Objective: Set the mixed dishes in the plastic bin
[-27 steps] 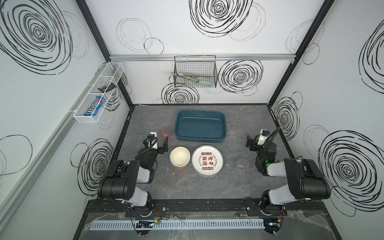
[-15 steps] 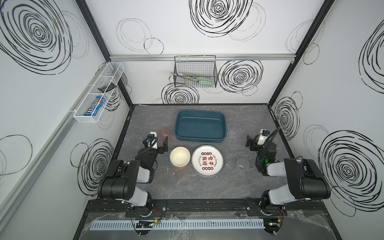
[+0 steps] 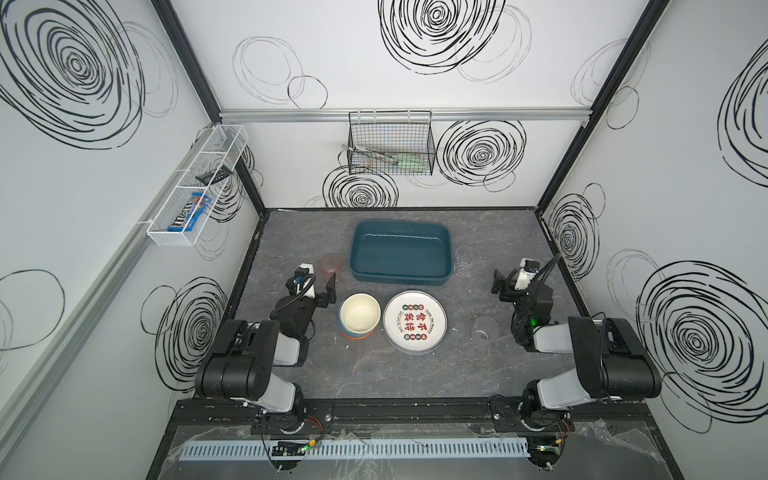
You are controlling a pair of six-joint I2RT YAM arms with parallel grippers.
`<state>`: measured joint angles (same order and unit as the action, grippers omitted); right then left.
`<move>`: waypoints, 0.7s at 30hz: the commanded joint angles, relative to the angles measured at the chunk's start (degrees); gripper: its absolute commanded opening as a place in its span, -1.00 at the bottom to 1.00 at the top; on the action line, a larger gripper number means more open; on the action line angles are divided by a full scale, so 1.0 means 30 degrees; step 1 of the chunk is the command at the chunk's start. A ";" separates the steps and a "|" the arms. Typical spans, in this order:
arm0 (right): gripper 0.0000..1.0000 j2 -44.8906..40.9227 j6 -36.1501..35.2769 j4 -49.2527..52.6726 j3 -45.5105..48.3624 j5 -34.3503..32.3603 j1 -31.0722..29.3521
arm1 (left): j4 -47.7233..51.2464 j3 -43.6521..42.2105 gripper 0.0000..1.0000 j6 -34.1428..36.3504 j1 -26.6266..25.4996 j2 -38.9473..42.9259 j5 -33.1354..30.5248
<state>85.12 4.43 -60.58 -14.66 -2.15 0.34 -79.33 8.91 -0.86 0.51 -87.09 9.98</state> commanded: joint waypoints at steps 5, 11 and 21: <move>0.95 -0.0357 -0.0250 -0.0365 -0.0277 -0.0299 -0.0040 | -0.0330 0.0268 0.92 -0.0547 0.0001 0.0679 -0.1996; 0.95 -0.3246 0.0545 0.6145 -0.3023 -0.1505 -0.0058 | 0.4264 0.1329 0.92 -0.0959 -0.0171 0.3538 -0.4165; 0.95 -0.7364 0.2722 0.9763 -0.5113 0.0411 -0.0084 | 1.5327 0.6985 0.92 -0.4027 -0.0128 0.6322 -0.5853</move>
<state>65.14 7.84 -36.05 -27.86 -2.04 0.32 -44.66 26.30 -8.97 0.27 -69.21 -5.93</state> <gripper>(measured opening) 0.975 0.959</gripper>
